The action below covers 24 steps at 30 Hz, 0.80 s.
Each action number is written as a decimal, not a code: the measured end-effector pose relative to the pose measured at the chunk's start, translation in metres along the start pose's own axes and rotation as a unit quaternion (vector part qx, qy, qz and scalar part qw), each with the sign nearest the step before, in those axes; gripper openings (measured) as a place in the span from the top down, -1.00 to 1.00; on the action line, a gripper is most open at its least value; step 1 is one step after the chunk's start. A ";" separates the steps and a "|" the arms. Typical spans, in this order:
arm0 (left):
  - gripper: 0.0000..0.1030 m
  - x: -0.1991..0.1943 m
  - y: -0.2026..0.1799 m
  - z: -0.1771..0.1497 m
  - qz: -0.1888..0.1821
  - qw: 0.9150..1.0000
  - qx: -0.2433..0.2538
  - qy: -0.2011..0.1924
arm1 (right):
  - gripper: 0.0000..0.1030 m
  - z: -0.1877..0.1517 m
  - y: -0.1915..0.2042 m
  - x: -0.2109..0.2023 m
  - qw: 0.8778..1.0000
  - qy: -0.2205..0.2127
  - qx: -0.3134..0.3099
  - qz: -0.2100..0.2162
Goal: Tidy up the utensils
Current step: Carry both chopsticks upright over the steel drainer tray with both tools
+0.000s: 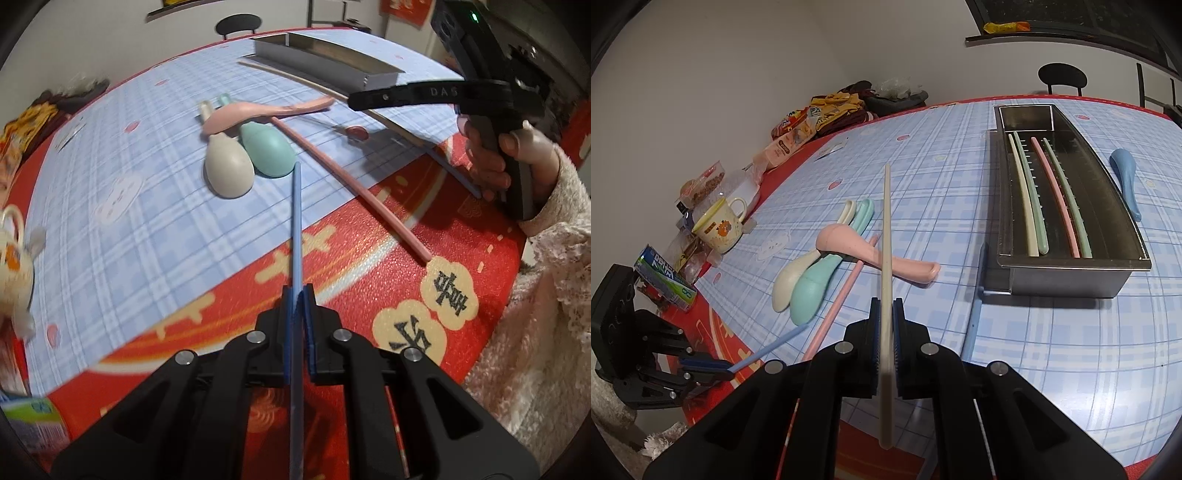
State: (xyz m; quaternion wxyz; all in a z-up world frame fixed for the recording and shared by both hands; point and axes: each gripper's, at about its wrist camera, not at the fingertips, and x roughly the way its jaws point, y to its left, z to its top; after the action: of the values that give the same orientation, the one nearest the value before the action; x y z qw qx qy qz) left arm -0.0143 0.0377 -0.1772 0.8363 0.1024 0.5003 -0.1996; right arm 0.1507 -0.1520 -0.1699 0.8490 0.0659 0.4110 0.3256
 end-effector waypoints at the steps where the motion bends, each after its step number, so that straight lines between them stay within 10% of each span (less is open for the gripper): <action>1: 0.81 -0.004 0.003 -0.002 -0.005 1.000 -0.010 -0.005 | 0.87 0.000 0.000 0.000 1.000 0.000 0.001 0.000; 24: 0.81 -0.023 0.037 0.076 -0.107 0.962 -0.195 -0.159 | 0.87 0.006 -0.026 -0.021 0.996 -0.037 0.060 0.054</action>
State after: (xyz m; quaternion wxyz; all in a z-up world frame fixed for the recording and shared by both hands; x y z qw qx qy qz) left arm 0.0528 0.0482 -0.1222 0.8825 -0.1498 0.3981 -0.2006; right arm 0.1590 -0.1844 -0.1621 0.8392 0.1509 0.3941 0.3429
